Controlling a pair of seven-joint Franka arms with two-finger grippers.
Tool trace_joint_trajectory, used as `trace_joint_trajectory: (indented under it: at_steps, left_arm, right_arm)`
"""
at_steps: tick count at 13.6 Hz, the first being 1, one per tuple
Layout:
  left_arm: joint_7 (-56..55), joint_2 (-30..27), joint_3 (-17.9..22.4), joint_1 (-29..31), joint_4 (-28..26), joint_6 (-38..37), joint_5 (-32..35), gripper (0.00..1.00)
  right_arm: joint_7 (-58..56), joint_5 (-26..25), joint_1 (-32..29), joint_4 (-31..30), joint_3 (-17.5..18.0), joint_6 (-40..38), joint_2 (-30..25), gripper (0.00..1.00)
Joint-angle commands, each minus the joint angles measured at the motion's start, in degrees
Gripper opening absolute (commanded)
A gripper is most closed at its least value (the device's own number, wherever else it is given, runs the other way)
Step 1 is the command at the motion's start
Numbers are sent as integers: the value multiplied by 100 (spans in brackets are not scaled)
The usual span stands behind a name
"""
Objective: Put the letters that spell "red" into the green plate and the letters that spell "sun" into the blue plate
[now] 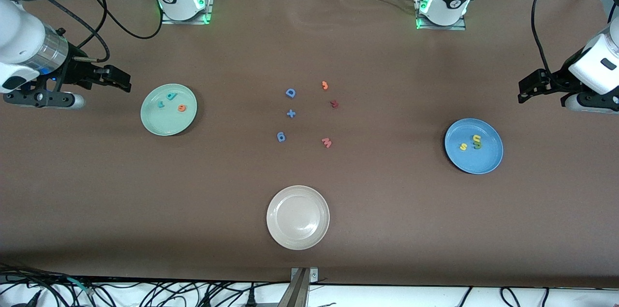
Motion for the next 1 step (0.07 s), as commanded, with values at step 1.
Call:
trace_joint_trajectory:
  at_steps: [1]
  left_arm:
    - [-35, 39, 1, 22, 115, -128, -93, 100]
  right_arm:
    - [71, -26, -46, 114, 72, -135, 17, 99]
